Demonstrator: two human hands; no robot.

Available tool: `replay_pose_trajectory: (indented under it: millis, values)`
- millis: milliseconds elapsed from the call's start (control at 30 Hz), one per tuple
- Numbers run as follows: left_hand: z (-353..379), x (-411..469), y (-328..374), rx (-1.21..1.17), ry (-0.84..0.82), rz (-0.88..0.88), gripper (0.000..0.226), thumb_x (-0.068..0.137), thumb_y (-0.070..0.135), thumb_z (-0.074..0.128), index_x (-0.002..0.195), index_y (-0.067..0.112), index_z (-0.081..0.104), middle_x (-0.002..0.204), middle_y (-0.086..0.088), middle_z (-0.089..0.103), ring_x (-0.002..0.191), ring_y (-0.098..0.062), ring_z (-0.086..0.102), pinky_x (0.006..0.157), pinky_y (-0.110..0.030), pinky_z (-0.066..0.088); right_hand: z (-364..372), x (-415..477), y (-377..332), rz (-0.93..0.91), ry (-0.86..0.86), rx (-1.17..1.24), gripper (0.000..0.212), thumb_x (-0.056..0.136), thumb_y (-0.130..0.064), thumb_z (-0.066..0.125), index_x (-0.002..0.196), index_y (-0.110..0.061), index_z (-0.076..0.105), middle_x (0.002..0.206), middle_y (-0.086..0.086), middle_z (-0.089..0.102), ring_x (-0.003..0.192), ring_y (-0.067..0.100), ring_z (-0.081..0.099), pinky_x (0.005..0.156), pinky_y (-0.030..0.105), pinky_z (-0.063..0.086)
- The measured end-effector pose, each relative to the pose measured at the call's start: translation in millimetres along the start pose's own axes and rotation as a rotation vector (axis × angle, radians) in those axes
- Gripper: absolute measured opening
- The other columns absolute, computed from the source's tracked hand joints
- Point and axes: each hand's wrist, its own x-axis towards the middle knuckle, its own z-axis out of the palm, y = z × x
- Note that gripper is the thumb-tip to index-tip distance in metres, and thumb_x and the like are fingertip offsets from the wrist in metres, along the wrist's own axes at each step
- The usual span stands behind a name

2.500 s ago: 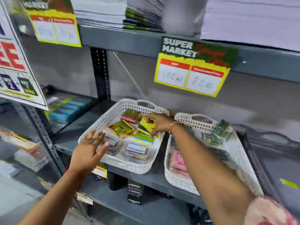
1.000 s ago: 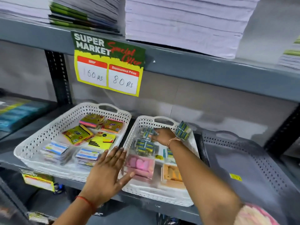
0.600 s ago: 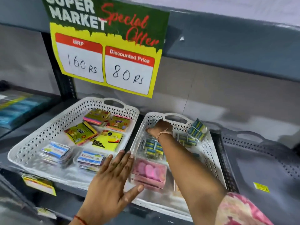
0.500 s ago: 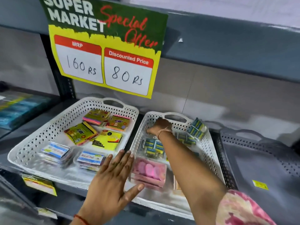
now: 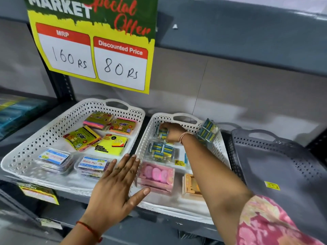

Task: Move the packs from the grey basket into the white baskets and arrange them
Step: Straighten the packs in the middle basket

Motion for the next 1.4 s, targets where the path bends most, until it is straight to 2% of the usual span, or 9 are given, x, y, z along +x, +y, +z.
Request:
replay_pose_trajectory:
  millis: [133, 233, 533, 667, 833, 1000, 1100, 1267, 1400]
  values:
    - [-1, 0, 1, -0.01, -0.009, -0.011, 0.078, 0.09, 0.064, 0.013, 0.134, 0.007, 0.043, 0.139, -0.009, 0.045, 0.134, -0.015, 0.025, 0.111, -0.033, 0.012, -29, -15, 25, -0.027, 0.135, -0.35, 0.058, 0.083, 0.005, 0.048, 0.137, -0.019, 0.045, 0.147, 0.009, 0.042, 0.133, 0.029, 0.042, 0.11, 0.037, 0.038]
    - [-3, 0, 2, 0.0, -0.013, -0.016, 0.078, 0.09, 0.064, 0.013, 0.134, 0.007, 0.044, 0.139, -0.009, 0.047, 0.133, -0.018, 0.032, 0.11, -0.033, 0.014, -34, -22, 60, 0.096, 0.022, -0.705, 0.044, 0.085, -0.005, 0.049, 0.128, -0.018, 0.053, 0.136, 0.013, 0.05, 0.126, 0.035, 0.042, 0.105, 0.045, 0.04]
    - [-5, 0, 2, 0.006, -0.031, -0.018, 0.08, 0.09, 0.064, 0.012, 0.136, 0.006, 0.041, 0.14, -0.009, 0.045, 0.132, -0.023, 0.035, 0.11, -0.033, 0.014, -37, -31, 90, 0.141, -0.004, -0.959, 0.038, 0.091, -0.019, 0.049, 0.129, -0.016, 0.053, 0.136, 0.003, 0.05, 0.129, 0.026, 0.038, 0.109, 0.04, 0.027]
    - [-4, 0, 1, -0.005, -0.026, -0.009, 0.08, 0.09, 0.065, 0.013, 0.136, 0.007, 0.04, 0.14, -0.008, 0.045, 0.133, -0.02, 0.033, 0.11, -0.035, 0.016, -62, -40, 85, 0.177, 0.065, -0.706, 0.051, 0.08, -0.028, 0.066, 0.128, -0.017, 0.053, 0.126, 0.007, 0.055, 0.12, 0.028, 0.048, 0.103, 0.041, 0.036]
    - [-5, 0, 0, -0.055, -0.001, 0.008, 0.078, 0.09, 0.064, 0.016, 0.135, 0.005, 0.043, 0.139, -0.008, 0.046, 0.134, -0.015, 0.028, 0.11, -0.034, 0.017, -39, -37, 83, 0.164, -0.041, -0.202, 0.054, 0.07, -0.03, 0.075, 0.119, -0.016, 0.058, 0.119, 0.009, 0.064, 0.109, 0.029, 0.059, 0.095, 0.039, 0.051]
    - [-5, -1, -1, -0.066, -0.021, 0.019, 0.077, 0.09, 0.063, 0.017, 0.136, 0.006, 0.041, 0.14, -0.008, 0.044, 0.135, -0.014, 0.024, 0.109, -0.037, 0.018, -21, -29, 90, 0.176, -0.018, -0.233, 0.062, 0.066, -0.039, 0.076, 0.123, -0.03, 0.055, 0.13, 0.004, 0.06, 0.116, 0.027, 0.056, 0.101, 0.039, 0.046]
    - [-10, 0, -4, -0.08, 0.001, 0.039, 0.078, 0.089, 0.065, 0.019, 0.136, 0.007, 0.042, 0.138, -0.007, 0.048, 0.134, -0.018, 0.031, 0.109, -0.034, 0.016, -25, -31, 91, 0.201, -0.057, -0.111, 0.088, 0.062, -0.034, 0.082, 0.138, -0.025, 0.04, 0.143, 0.006, 0.048, 0.128, 0.028, 0.047, 0.107, 0.037, 0.04]
    - [-42, 79, -11, 0.016, -0.026, -0.008, 0.08, 0.082, 0.071, 0.018, 0.114, 0.013, 0.064, 0.096, -0.008, 0.074, 0.089, -0.026, 0.069, 0.082, -0.033, 0.048, -27, -29, 96, 0.19, -0.112, -0.153, 0.101, 0.062, -0.025, 0.084, 0.145, -0.017, 0.027, 0.151, 0.009, 0.036, 0.136, 0.028, 0.038, 0.112, 0.036, 0.034]
    - [-19, 188, -16, -0.219, -0.246, -0.035, 0.057, 0.081, 0.043, 0.063, 0.129, 0.016, 0.05, 0.127, -0.005, 0.059, 0.115, -0.021, 0.054, 0.095, -0.024, 0.039, -18, -20, 101, 0.21, -0.112, -0.182, 0.095, 0.062, -0.023, 0.084, 0.142, -0.014, 0.034, 0.148, 0.011, 0.041, 0.133, 0.03, 0.041, 0.111, 0.038, 0.036]
